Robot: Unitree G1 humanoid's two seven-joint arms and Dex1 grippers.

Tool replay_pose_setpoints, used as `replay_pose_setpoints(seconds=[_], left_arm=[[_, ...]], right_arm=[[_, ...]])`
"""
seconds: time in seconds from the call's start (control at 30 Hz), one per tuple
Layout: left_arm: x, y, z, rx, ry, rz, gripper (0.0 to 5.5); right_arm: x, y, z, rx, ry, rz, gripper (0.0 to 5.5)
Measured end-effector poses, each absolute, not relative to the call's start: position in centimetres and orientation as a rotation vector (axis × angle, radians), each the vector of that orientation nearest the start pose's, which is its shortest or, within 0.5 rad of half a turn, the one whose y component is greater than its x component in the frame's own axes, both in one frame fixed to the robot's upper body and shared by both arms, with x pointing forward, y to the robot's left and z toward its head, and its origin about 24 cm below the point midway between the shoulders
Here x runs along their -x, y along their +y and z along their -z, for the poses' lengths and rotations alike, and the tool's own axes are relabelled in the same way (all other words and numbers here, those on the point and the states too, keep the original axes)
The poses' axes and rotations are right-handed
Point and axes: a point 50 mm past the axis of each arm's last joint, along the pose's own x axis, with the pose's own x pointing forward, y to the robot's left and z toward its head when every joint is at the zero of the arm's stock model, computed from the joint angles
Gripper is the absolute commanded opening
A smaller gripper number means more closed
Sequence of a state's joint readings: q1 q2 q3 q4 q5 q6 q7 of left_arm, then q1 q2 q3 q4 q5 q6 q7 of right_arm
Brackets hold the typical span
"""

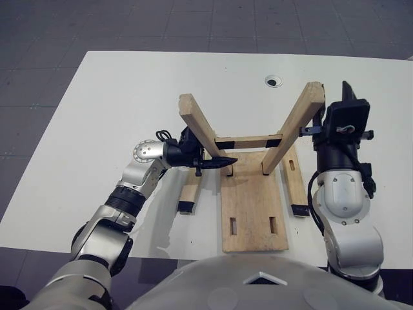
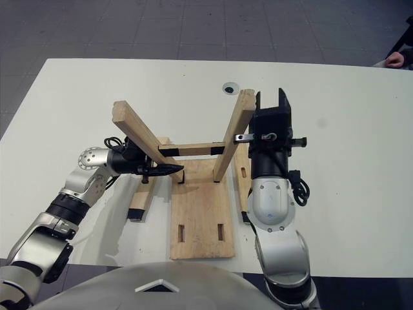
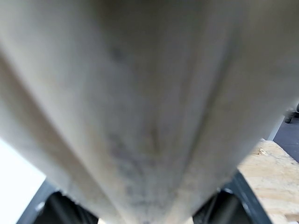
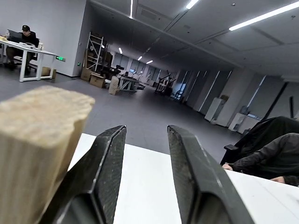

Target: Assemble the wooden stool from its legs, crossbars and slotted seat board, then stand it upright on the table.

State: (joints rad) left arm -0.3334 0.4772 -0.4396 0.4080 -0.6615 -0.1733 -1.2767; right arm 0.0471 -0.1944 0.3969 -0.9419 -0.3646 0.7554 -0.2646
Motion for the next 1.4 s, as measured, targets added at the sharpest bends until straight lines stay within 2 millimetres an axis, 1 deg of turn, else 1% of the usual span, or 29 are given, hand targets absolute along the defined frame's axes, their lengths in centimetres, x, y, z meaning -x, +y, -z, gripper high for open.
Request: replay_pose_setpoints(seconds=[0.17, 0.23, 0.3, 0.33, 0.4, 0.57, 0.67, 0.77, 0.83, 0.93, 0.97, 1.0, 1.03, 1.07, 1.2, 1.4], left_arm=[[-25.8, 13.2, -4.3, 0.111, 0.032, 1.516, 2.05], [-25.9, 12.8, -4.3, 0.121, 0.027, 1.515, 2.05], [-26.0, 11.9, -4.2, 0.122, 0.026, 1.529, 2.05], [-26.0, 11.6, -4.2, 0.125, 0.027, 1.533, 2.05], [-26.1, 11.4, -4.2, 0.128, 0.025, 1.536, 2.05], [-26.2, 10.9, -4.0, 0.137, 0.011, 1.536, 2.05], [-26.4, 10.6, -4.0, 0.144, 0.010, 1.537, 2.05], [-26.5, 10.4, -3.9, 0.145, 0.009, 1.541, 2.05], [-26.5, 10.4, -3.9, 0.144, 0.009, 1.540, 2.05], [-26.5, 10.3, -3.9, 0.143, 0.007, 1.542, 2.05], [-26.5, 10.3, -3.9, 0.143, 0.007, 1.542, 2.05], [-26.5, 10.3, -3.9, 0.142, 0.007, 1.542, 2.05], [-26.5, 10.3, -3.9, 0.142, 0.007, 1.543, 2.05], [-26.5, 10.3, -3.9, 0.139, 0.008, 1.543, 2.05], [-26.5, 10.3, -3.9, 0.136, 0.005, 1.544, 2.05], [-26.5, 10.3, -3.9, 0.135, 0.005, 1.544, 2.05]], right_arm=[[-18.6, -11.7, -17.7, 0.445, -0.300, 0.212, 1.65], [-18.5, -11.2, -18.8, 0.441, -0.361, 0.213, 1.65], [-18.2, -9.5, -20.5, 0.409, -0.468, 0.129, 1.65], [-17.9, -8.9, -21.4, 0.421, -0.531, 0.093, 1.65], [-17.7, -8.6, -22.6, 0.458, -0.602, 0.079, 1.65], [-17.7, -8.5, -24.2, 0.545, -0.674, 0.060, 1.65], [-17.5, -8.0, -24.3, 0.546, -0.680, 0.007, 1.65], [-17.6, -7.5, -23.3, 0.509, -0.622, -0.082, 1.65], [-18.3, -7.2, -21.6, 0.472, -0.514, -0.146, 1.65], [-19.7, -7.0, -18.6, 0.418, -0.335, -0.217, 1.65], [-20.0, -7.0, -17.3, 0.395, -0.262, -0.242, 1.65], [-20.1, -7.2, -15.3, 0.367, -0.151, -0.267, 1.65], [-19.9, -7.3, -13.3, 0.340, -0.041, -0.289, 1.65], [-19.6, -7.5, -12.4, 0.312, 0.001, -0.296, 1.65], [-19.4, -7.5, -12.2, 0.230, 0.004, -0.280, 1.65], [-19.3, -7.5, -12.1, 0.161, 0.015, -0.258, 1.65]])
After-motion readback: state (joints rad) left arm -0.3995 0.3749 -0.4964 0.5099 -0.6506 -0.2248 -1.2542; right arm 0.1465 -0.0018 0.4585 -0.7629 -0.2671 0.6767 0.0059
